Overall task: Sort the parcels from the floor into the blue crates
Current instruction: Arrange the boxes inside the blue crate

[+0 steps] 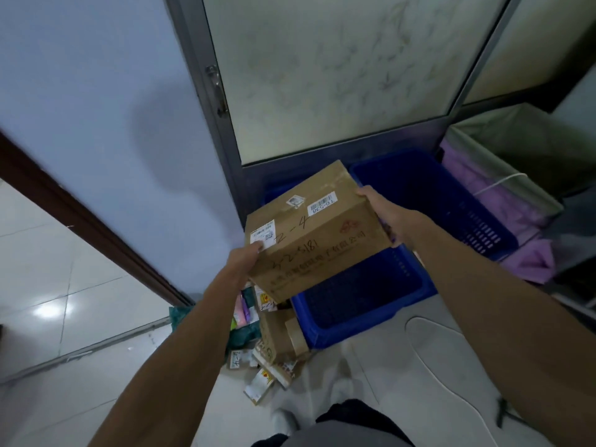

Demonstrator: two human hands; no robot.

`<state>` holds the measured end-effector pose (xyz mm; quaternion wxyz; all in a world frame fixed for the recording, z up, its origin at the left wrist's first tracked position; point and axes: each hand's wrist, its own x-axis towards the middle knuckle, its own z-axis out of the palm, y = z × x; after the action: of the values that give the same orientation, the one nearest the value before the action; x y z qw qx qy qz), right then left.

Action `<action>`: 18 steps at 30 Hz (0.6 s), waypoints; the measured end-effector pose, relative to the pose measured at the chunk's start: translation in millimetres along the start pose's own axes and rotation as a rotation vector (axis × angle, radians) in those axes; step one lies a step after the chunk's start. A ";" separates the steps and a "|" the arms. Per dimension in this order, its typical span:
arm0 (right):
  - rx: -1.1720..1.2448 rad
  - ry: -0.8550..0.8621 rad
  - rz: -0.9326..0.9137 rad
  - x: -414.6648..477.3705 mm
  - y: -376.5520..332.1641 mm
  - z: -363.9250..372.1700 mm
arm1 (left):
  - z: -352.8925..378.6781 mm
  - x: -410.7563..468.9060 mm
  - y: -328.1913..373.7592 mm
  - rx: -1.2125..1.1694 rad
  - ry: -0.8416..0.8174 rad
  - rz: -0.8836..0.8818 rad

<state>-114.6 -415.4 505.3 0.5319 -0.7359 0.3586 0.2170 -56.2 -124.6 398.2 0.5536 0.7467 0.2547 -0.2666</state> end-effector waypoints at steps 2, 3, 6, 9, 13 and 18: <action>0.047 0.052 -0.009 -1.0 8.7 -5.5 | 0.1 -5.4 7.9 0.049 0.003 0.045; 0.067 0.067 -0.011 1.3 13.0 -9.5 | 1.7 -7.7 12.4 0.064 0.006 0.067; 0.195 0.033 -0.043 19.4 27.8 -22.1 | 10.9 -14.5 25.8 0.030 -0.002 0.133; 0.306 0.095 -0.099 38.2 45.2 -40.1 | 32.9 -22.2 40.4 -0.020 -0.022 0.175; 0.316 0.186 -0.051 64.9 67.5 -75.2 | 77.6 -23.3 57.0 -0.022 0.006 0.182; 0.256 0.194 -0.035 112.6 91.4 -143.0 | 154.1 -18.3 73.9 0.086 0.126 0.176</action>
<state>-119.7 -599.3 417.7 0.5878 -0.6858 0.4199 0.0880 -37.5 -293.5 423.9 0.5252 0.8044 0.2110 -0.1803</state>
